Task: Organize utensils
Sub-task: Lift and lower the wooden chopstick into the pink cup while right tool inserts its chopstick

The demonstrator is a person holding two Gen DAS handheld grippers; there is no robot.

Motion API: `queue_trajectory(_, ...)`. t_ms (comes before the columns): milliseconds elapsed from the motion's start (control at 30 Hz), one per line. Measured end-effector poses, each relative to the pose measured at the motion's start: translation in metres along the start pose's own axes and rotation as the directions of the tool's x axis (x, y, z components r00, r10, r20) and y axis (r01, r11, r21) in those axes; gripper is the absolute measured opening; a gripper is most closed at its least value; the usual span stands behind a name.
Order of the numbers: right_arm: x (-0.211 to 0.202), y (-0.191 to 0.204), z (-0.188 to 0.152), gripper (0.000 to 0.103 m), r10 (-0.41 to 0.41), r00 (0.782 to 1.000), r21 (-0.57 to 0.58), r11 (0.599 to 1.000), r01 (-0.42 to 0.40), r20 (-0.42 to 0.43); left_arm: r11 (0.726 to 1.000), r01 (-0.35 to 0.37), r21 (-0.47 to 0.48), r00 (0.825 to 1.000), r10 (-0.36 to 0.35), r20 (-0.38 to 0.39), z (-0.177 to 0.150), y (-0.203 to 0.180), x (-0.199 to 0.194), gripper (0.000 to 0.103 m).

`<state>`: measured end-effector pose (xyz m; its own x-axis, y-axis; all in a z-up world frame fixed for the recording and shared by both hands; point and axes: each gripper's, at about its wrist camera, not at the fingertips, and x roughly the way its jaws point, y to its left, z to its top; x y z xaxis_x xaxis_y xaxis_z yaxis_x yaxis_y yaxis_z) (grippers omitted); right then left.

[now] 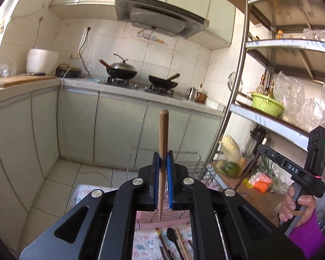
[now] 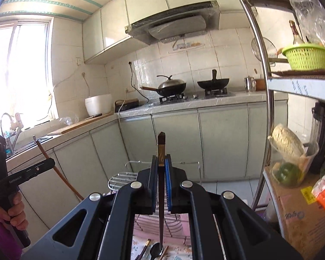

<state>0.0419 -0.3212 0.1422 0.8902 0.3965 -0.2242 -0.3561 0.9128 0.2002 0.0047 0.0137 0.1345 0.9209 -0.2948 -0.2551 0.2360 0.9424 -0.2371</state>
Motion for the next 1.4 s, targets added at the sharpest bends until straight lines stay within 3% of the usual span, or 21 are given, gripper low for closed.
queue_trajectory(200,-0.004,0.001,0.042,0.006,-0.054,0.993,-0.052,0.997,0.059,0.102,0.999,-0.034,0.027,0.996,0.031,0.083,0.034,0.000,-0.008,0.006)
queue_trajectory(400,0.011,-0.012,0.059,0.006,-0.112,0.985,-0.056,0.991,0.120,0.130,0.998,-0.068,0.008,0.993,0.067,0.098,0.049,0.011,0.009,0.006)
queue_trajectory(767,0.069,-0.045,0.033,0.006,-0.149,0.989,-0.010,0.989,0.149,-0.016,0.996,-0.092,-0.008,0.992,0.092,0.083,0.061,0.024,0.060,0.006)
queue_trajectory(1100,0.103,-0.056,0.007,0.006,-0.144,0.981,0.000,0.989,0.146,-0.132,0.989,-0.147,-0.015,0.989,0.147,-0.011,0.025,0.044,0.119,0.006)
queue_trajectory(1400,0.120,-0.068,-0.012,0.006,-0.129,0.965,0.024,0.990,0.138,-0.227,0.984,-0.173,-0.047,0.977,0.165,-0.133,-0.003,0.067,0.145,0.006)
